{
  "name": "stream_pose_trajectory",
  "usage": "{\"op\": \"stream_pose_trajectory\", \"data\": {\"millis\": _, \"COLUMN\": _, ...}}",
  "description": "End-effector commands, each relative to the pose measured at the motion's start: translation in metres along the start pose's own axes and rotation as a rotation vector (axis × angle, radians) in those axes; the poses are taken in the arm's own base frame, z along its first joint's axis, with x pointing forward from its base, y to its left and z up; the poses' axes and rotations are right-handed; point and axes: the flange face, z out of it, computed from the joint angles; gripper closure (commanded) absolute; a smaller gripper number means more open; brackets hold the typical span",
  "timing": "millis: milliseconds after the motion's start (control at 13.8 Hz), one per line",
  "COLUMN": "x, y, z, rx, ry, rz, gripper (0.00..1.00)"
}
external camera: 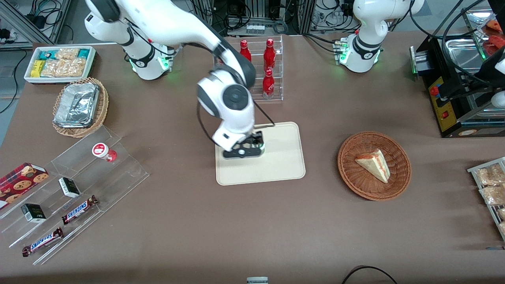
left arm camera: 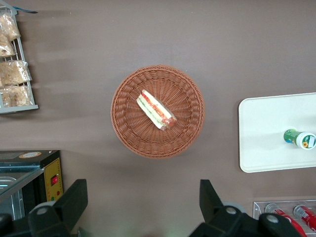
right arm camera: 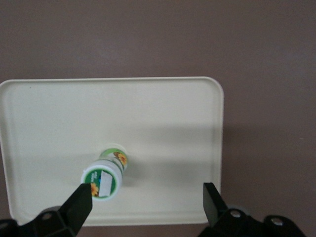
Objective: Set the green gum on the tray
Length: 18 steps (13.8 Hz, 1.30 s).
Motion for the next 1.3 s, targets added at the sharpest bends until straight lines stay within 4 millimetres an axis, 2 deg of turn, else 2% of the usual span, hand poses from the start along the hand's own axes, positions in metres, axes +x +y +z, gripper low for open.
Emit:
{"op": "stream_pose_trajectory", "data": {"millis": 0, "x": -0.004, "y": 0.074, "z": -0.084, "rx": 0.018, "ry": -0.021, "rz": -0.017, "gripper": 0.0}}
{"op": "stream_pose_trajectory", "data": {"millis": 72, "x": -0.004, "y": 0.106, "z": -0.11, "rx": 0.028, "ry": -0.03, "rz": -0.016, "gripper": 0.0}}
{"op": "stream_pose_trajectory", "data": {"millis": 217, "x": -0.003, "y": 0.161, "z": -0.148, "rx": 0.029, "ry": -0.048, "rz": 0.02, "gripper": 0.0}}
{"op": "stream_pose_trajectory", "data": {"millis": 362, "x": -0.003, "y": 0.211, "z": -0.171, "rx": 0.022, "ry": -0.079, "rz": 0.009, "gripper": 0.0}}
{"op": "stream_pose_trajectory", "data": {"millis": 507, "x": -0.001, "y": 0.276, "z": -0.194, "rx": 0.03, "ry": -0.092, "rz": 0.051, "gripper": 0.0}}
{"op": "stream_pose_trajectory", "data": {"millis": 652, "x": -0.007, "y": 0.325, "z": -0.218, "rx": 0.037, "ry": -0.077, "rz": 0.023, "gripper": 0.0}}
{"op": "stream_pose_trajectory", "data": {"millis": 797, "x": -0.01, "y": 0.375, "z": -0.23, "rx": 0.045, "ry": -0.078, "rz": 0.072, "gripper": 0.0}}
{"op": "stream_pose_trajectory", "data": {"millis": 1014, "x": -0.013, "y": 0.431, "z": -0.236, "rx": 0.053, "ry": -0.086, "rz": 0.083, "gripper": 0.0}}
{"op": "stream_pose_trajectory", "data": {"millis": 1159, "x": -0.012, "y": 0.454, "z": -0.235, "rx": 0.052, "ry": -0.085, "rz": 0.122, "gripper": 0.0}}
{"op": "stream_pose_trajectory", "data": {"millis": 1232, "x": -0.012, "y": 0.458, "z": -0.235, "rx": 0.052, "ry": -0.084, "rz": 0.129, "gripper": 0.0}}
